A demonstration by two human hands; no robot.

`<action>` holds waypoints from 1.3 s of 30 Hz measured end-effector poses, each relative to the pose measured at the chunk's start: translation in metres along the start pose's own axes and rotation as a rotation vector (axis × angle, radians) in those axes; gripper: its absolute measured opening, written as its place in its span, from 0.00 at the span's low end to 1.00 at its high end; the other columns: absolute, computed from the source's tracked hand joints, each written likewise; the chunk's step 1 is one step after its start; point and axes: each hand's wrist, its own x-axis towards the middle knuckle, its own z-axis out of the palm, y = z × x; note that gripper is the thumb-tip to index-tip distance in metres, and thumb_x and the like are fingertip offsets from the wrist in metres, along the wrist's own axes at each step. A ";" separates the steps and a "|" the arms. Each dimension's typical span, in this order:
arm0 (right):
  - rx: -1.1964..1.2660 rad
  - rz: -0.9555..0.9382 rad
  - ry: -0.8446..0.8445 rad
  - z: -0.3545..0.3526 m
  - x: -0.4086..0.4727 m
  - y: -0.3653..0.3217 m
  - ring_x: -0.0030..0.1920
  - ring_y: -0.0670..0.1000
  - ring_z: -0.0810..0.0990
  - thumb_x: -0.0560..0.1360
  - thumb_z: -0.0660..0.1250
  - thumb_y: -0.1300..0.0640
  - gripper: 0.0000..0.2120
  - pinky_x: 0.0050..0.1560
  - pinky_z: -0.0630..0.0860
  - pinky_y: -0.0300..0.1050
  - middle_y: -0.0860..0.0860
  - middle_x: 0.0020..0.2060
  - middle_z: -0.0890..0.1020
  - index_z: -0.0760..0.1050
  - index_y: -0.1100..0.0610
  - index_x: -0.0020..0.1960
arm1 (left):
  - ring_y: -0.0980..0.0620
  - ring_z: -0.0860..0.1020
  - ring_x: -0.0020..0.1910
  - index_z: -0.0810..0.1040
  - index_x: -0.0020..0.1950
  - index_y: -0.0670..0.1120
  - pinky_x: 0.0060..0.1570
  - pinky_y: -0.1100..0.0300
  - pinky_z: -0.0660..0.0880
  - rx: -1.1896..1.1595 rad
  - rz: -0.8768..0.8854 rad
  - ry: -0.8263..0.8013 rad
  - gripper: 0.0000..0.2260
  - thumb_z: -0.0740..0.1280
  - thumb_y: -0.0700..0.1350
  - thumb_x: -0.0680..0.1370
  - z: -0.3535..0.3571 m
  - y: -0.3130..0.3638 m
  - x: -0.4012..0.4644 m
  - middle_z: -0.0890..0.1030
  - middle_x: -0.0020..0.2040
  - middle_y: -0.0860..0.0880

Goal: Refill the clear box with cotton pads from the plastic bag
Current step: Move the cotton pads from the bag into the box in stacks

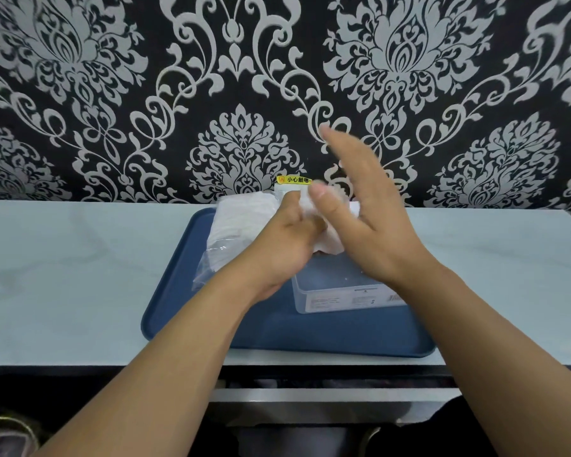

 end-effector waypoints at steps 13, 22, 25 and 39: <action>0.288 0.265 -0.246 -0.029 0.000 0.027 0.53 0.47 0.81 0.74 0.74 0.54 0.26 0.55 0.78 0.46 0.49 0.58 0.81 0.73 0.53 0.70 | 0.49 0.82 0.58 0.68 0.67 0.51 0.59 0.49 0.79 0.086 0.049 0.029 0.18 0.65 0.41 0.78 -0.003 -0.003 0.008 0.83 0.59 0.48; 0.177 0.596 0.054 -0.033 0.009 0.041 0.28 0.55 0.78 0.68 0.76 0.56 0.15 0.31 0.76 0.49 0.60 0.32 0.80 0.77 0.68 0.37 | 0.54 0.76 0.53 0.72 0.64 0.49 0.52 0.61 0.75 0.590 0.281 0.286 0.20 0.75 0.46 0.75 0.000 -0.008 0.012 0.77 0.57 0.54; 0.099 0.712 0.101 -0.039 0.013 0.048 0.26 0.50 0.63 0.65 0.77 0.51 0.21 0.31 0.62 0.44 0.51 0.23 0.66 0.68 0.58 0.26 | 0.55 0.75 0.53 0.77 0.58 0.50 0.52 0.61 0.72 0.825 0.401 0.351 0.15 0.75 0.48 0.73 -0.006 -0.010 0.011 0.77 0.54 0.56; -0.783 0.556 -0.106 0.000 0.004 0.054 0.36 0.54 0.75 0.65 0.74 0.49 0.17 0.34 0.67 0.43 0.48 0.31 0.70 0.66 0.54 0.37 | 0.61 0.75 0.36 0.85 0.52 0.51 0.42 0.64 0.72 1.062 0.276 -0.049 0.08 0.71 0.45 0.74 0.001 -0.021 0.008 0.85 0.46 0.55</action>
